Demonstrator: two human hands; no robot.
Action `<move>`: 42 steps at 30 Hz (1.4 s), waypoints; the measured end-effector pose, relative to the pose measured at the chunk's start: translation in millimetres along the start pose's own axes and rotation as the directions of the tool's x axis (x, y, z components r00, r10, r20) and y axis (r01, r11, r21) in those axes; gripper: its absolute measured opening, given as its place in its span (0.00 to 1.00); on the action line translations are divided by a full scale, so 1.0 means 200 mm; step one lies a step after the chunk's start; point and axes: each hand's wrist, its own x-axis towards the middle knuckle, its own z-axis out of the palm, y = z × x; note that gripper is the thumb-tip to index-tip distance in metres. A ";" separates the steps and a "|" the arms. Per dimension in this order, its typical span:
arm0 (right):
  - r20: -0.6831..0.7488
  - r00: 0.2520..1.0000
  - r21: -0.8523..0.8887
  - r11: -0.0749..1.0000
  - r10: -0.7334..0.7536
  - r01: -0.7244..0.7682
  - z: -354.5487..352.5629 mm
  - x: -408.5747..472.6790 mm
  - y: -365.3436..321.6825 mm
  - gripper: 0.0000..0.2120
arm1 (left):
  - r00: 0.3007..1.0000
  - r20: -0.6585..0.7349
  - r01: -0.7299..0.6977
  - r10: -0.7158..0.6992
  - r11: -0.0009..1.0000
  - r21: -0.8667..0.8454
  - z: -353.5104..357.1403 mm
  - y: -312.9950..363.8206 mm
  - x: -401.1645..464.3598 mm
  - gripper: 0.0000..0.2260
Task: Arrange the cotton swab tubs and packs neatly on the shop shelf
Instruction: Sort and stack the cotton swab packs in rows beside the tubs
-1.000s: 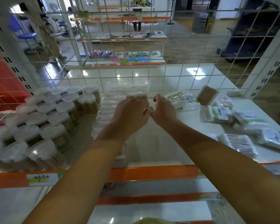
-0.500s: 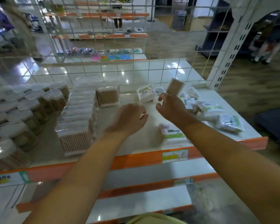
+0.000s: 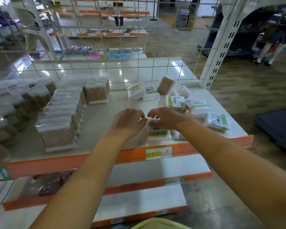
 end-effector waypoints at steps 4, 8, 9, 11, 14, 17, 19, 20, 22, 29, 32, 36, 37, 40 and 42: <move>0.011 0.999 0.000 0.999 -0.033 0.033 0.01 -0.03 0.00 0.19 | 0.999 0.018 0.049 -0.049 0.999 0.012 0.03 0.02 -0.03 0.13; 0.011 0.999 0.093 0.994 -0.052 0.051 0.01 -0.03 0.02 0.22 | 0.996 0.027 0.084 -0.084 0.996 0.015 0.04 0.03 -0.04 0.13; 0.018 0.998 0.103 0.993 -0.058 0.056 0.01 -0.02 0.03 0.23 | 0.995 0.026 0.092 -0.092 0.996 0.011 0.04 0.04 -0.04 0.13; 0.033 0.997 0.119 0.991 -0.072 0.068 0.01 -0.02 0.04 0.23 | 0.994 0.022 0.108 -0.108 0.994 0.000 0.05 0.04 -0.05 0.13; 0.065 0.994 0.103 0.991 -0.088 0.081 0.01 -0.01 0.04 0.23 | 0.992 0.013 0.128 -0.128 0.992 -0.019 0.04 0.04 -0.05 0.13; 0.087 0.991 0.095 0.991 -0.105 0.096 0.01 0.00 0.05 0.22 | 0.992 0.001 0.123 -0.123 0.992 -0.025 0.04 0.03 -0.04 0.13; 0.094 0.989 0.115 0.988 -0.115 0.104 0.01 0.01 0.06 0.20 | 0.993 -0.010 0.121 -0.121 0.992 -0.030 0.04 0.03 -0.04 0.13; 0.104 0.987 0.117 0.987 -0.120 0.107 0.00 0.01 0.07 0.19 | 0.993 -0.020 0.116 -0.117 0.993 -0.032 0.04 0.03 -0.04 0.13; 0.125 0.984 0.116 0.986 -0.130 0.116 0.00 0.02 0.07 0.19 | 0.993 -0.043 0.109 -0.111 0.993 -0.042 0.04 0.02 -0.03 0.13; 0.154 0.975 0.373 0.923 -0.162 0.095 -0.06 0.02 0.08 0.17 | 0.992 -0.031 0.116 -0.126 0.970 -0.215 0.03 0.00 -0.01 0.11; 0.098 0.982 0.418 0.902 -0.161 0.107 -0.08 0.02 0.09 0.16 | 0.992 -0.045 0.105 -0.122 0.955 -0.277 0.02 0.00 -0.01 0.11; -0.190 0.975 0.372 0.911 -0.116 0.181 -0.09 0.03 0.09 0.15 | 0.983 -0.150 0.052 -0.109 0.938 -0.343 -0.02 0.02 -0.01 0.17; -0.254 0.963 0.388 0.902 -0.092 0.188 -0.09 0.03 0.09 0.14 | 0.980 -0.174 0.033 -0.102 0.933 -0.358 -0.02 0.03 -0.01 0.18; -0.385 0.923 0.493 0.846 0.005 0.202 -0.10 0.03 0.08 0.15 | 0.973 -0.211 0.011 -0.097 0.926 -0.376 -0.01 0.04 0.00 0.19; -0.462 0.883 0.546 0.812 0.089 0.204 -0.10 0.04 0.07 0.14 | 0.970 -0.212 0.026 -0.118 0.920 -0.391 0.00 0.04 0.00 0.20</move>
